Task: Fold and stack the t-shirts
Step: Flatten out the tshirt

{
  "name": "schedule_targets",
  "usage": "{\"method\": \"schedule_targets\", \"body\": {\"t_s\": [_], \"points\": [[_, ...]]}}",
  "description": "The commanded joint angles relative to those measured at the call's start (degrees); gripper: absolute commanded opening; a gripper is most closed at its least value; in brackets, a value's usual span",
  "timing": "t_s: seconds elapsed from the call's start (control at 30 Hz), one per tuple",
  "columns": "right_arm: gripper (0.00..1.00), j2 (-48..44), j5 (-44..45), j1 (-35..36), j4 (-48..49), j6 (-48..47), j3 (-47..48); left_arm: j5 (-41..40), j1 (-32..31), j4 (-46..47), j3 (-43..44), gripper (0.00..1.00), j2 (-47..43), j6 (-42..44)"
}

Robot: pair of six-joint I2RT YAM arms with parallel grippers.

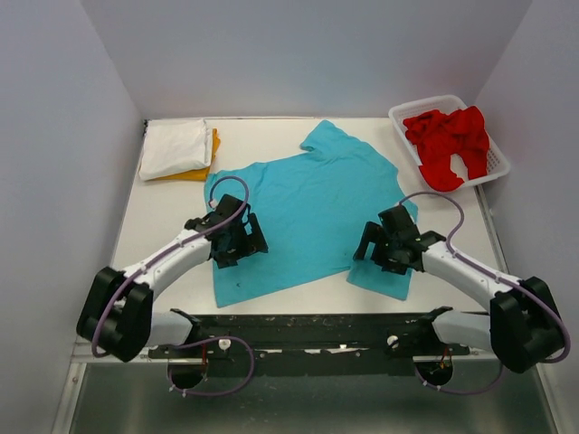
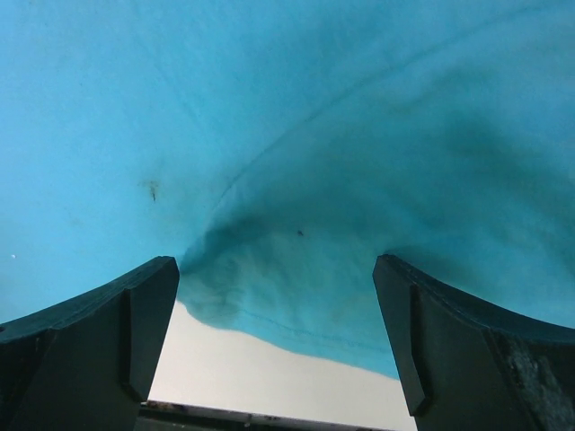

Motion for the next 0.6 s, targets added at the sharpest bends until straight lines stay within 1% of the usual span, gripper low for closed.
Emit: {"method": "schedule_targets", "body": {"t_s": [0.0,0.07,0.13,0.17,0.3,0.33,0.4,0.43,0.47,0.53,0.57], "points": [[1.00,-5.80,0.05,0.05,-10.25,7.03,-3.57,1.30,0.66,4.03,1.79,0.99,7.15,2.37],[1.00,-8.58,-0.91,0.22,-15.31,10.60,-4.39,0.69,1.23,4.05,1.88,0.98,8.67,2.47],[1.00,-11.02,-5.16,0.23,-17.08,13.24,-4.59,0.46,2.13,4.11,1.60,0.99,8.48,2.57],[1.00,-12.19,-5.04,0.22,-18.36,13.75,-4.22,0.13,2.67,3.98,1.36,0.99,8.16,2.75],[1.00,-14.69,4.20,0.21,-31.20,15.85,1.37,-0.88,6.15,2.61,1.18,0.99,7.19,4.54],[1.00,-15.35,4.09,0.15,-32.03,15.03,2.00,-0.88,7.03,2.59,0.97,0.99,7.24,4.86],[1.00,-17.41,1.62,0.23,-29.27,12.34,1.84,-0.84,8.49,3.29,0.29,0.99,7.16,5.49],[1.00,-18.40,-0.43,0.22,-25.47,10.41,1.46,-0.23,8.94,3.54,0.02,0.99,7.07,5.88],[1.00,-18.61,-4.33,0.21,-20.49,8.30,1.23,0.21,9.11,3.56,0.03,0.99,6.98,6.29],[1.00,-17.83,-11.18,0.43,-10.73,4.45,0.80,0.82,9.16,4.01,-0.01,0.99,6.67,6.96],[1.00,-17.04,-13.12,1.14,-6.25,3.07,0.59,0.92,9.25,4.48,-0.08,0.99,6.68,6.95]]}}
